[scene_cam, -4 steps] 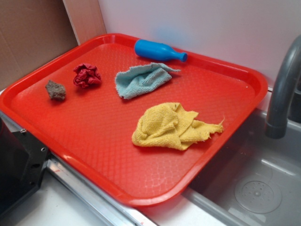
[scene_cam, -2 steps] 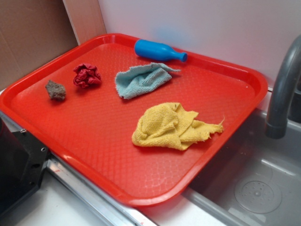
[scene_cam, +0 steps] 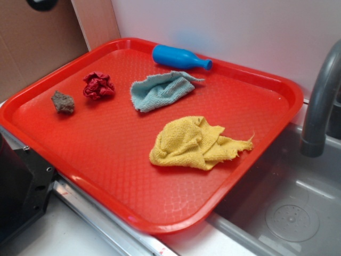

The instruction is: Grab the yellow cloth.

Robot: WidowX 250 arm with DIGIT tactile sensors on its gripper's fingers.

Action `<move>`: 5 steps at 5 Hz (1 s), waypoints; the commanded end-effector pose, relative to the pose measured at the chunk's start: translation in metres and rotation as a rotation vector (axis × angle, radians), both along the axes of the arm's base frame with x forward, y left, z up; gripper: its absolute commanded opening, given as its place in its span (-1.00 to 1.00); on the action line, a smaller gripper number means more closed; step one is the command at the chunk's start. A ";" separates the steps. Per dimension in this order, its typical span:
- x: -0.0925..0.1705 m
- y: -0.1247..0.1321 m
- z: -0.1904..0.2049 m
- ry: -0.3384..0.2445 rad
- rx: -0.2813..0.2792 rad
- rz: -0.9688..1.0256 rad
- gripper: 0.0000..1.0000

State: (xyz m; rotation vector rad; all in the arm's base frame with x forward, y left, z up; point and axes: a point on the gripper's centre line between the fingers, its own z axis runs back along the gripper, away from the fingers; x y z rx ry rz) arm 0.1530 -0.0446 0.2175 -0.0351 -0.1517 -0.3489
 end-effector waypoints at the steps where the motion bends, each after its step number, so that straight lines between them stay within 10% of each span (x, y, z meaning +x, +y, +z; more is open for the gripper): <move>1: 0.023 -0.052 -0.034 -0.034 0.004 -0.109 1.00; 3: 0.040 -0.078 -0.084 -0.027 -0.019 -0.096 1.00; 5: 0.054 -0.076 -0.143 0.019 0.075 -0.055 1.00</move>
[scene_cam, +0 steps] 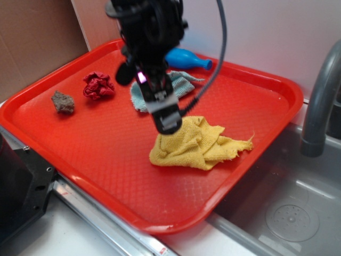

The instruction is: Grab the yellow cloth.

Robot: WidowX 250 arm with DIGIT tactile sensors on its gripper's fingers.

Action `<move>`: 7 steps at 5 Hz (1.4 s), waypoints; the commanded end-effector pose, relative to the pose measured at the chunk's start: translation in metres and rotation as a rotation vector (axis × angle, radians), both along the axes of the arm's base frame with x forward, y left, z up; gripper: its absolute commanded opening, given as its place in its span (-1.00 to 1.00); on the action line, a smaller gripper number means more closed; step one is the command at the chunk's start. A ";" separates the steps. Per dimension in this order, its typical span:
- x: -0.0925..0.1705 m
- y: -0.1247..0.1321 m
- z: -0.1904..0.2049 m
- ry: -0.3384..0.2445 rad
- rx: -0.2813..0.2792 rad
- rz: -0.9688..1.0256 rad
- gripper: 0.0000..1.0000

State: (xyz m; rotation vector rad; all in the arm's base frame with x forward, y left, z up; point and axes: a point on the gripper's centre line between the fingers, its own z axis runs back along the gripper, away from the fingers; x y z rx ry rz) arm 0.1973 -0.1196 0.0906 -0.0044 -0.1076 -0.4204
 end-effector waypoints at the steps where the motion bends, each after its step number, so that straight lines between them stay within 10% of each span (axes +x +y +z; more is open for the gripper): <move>1: 0.015 -0.002 -0.046 0.032 0.044 -0.007 1.00; 3: 0.013 -0.010 -0.077 0.068 0.034 -0.075 1.00; 4: 0.019 -0.003 -0.078 0.062 0.024 -0.046 -1.00; 7: 0.047 0.036 -0.021 0.077 0.003 0.162 -1.00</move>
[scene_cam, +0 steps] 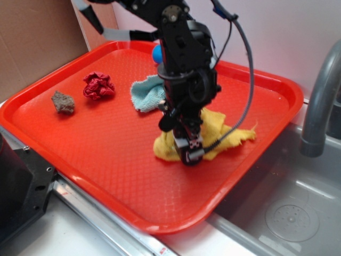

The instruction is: Grab the yellow cloth.

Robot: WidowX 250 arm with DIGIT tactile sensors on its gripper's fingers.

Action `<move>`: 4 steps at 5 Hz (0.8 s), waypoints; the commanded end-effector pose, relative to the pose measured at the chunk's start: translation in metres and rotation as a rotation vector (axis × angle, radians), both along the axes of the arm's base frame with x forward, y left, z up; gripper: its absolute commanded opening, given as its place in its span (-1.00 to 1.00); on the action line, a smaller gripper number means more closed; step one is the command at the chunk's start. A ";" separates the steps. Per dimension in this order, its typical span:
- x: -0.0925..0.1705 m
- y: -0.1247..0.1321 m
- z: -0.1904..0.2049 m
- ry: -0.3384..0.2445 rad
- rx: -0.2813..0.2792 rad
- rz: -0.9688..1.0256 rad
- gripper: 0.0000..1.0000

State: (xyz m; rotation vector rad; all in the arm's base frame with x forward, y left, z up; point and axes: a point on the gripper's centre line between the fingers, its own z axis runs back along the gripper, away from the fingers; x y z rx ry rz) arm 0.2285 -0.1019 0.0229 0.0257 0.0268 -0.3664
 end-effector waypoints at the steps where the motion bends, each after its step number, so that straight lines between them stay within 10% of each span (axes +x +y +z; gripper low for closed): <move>1: 0.015 0.039 0.088 -0.092 -0.052 0.262 -1.00; 4: -0.017 0.105 0.166 -0.179 -0.094 0.643 -1.00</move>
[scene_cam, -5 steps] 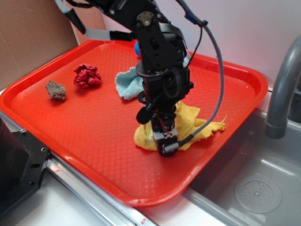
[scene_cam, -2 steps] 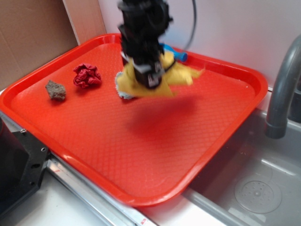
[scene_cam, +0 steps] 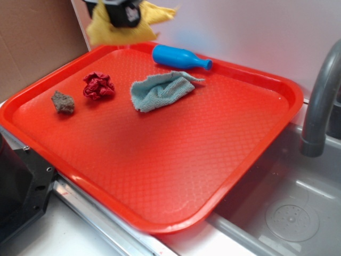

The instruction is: Grab the yellow cloth.

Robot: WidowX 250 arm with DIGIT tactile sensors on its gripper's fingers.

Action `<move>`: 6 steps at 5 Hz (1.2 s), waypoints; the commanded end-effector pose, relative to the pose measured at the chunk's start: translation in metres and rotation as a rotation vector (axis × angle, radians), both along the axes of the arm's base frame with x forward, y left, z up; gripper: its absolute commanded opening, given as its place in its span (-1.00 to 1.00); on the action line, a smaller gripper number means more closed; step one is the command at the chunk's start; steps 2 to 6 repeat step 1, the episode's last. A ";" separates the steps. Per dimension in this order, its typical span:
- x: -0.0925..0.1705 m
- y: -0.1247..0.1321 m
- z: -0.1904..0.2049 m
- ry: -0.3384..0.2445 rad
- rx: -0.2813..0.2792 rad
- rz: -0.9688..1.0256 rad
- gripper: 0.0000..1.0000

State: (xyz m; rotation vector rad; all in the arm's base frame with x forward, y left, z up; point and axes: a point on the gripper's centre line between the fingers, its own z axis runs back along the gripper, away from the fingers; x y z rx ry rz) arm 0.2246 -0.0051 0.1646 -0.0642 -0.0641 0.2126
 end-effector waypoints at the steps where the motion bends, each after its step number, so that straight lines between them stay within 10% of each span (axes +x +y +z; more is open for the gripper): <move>1: -0.015 0.004 0.022 -0.097 0.062 0.061 -1.00; 6: -0.015 0.004 0.022 -0.097 0.062 0.061 -1.00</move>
